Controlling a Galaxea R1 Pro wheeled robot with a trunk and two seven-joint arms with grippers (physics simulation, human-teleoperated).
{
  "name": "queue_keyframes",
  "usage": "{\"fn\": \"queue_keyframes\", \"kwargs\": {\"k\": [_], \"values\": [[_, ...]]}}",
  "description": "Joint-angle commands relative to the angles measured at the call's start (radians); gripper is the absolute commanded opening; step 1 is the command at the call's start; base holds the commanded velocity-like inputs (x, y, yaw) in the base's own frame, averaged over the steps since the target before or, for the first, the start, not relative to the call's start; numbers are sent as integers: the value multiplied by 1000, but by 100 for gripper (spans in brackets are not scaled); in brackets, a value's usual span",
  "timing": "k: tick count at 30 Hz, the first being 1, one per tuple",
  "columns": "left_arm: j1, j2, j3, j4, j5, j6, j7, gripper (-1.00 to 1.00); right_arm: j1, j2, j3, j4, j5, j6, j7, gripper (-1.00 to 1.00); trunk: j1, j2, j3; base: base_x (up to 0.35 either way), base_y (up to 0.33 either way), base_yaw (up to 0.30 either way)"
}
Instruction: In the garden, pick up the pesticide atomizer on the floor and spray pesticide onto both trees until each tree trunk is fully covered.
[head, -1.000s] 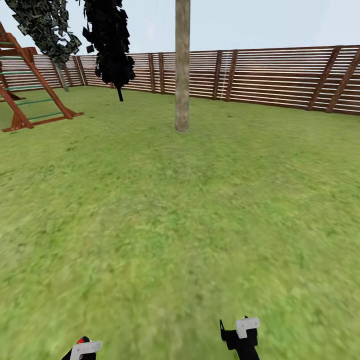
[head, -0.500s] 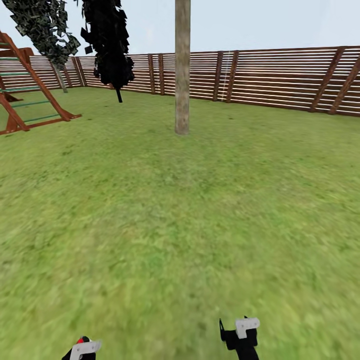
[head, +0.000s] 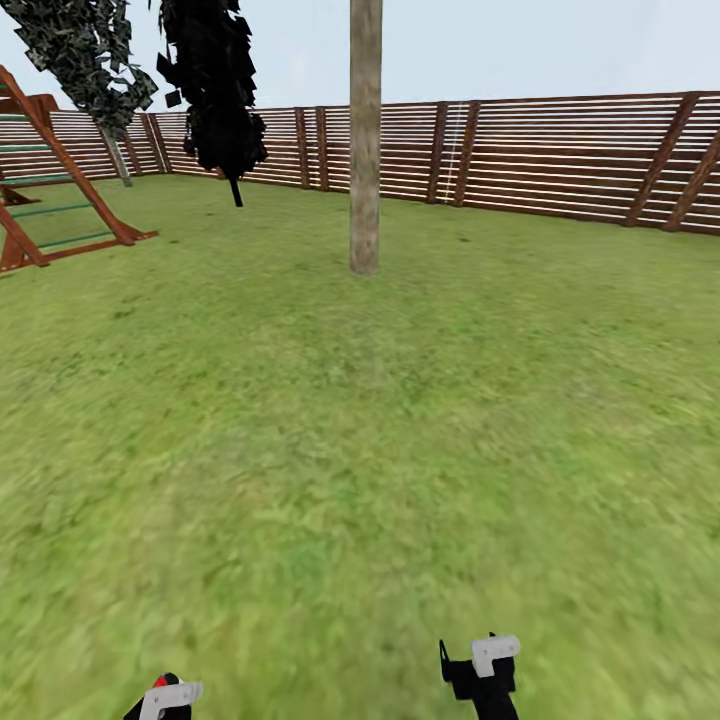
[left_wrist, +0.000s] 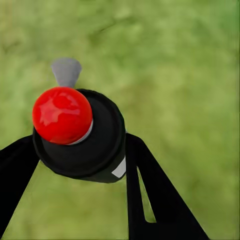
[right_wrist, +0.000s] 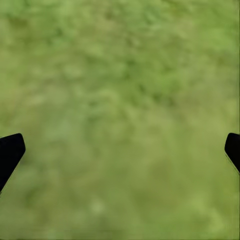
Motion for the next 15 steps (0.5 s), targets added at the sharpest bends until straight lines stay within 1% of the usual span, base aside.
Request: {"fn": "queue_keyframes", "kwargs": {"k": [1, 15], "values": [[0, 0, 0, 0, 0, 0, 0, -100, 0, 0, 0, 0, 0, 0, 0, 100, 0, 0, 0, 344, 0, 0], [0, 0, 0, 0, 0, 0, 0, -100, 0, -2, 0, 1, 0, 0, 0, 100, 0, 0, 0, 344, 0, 0]]}}
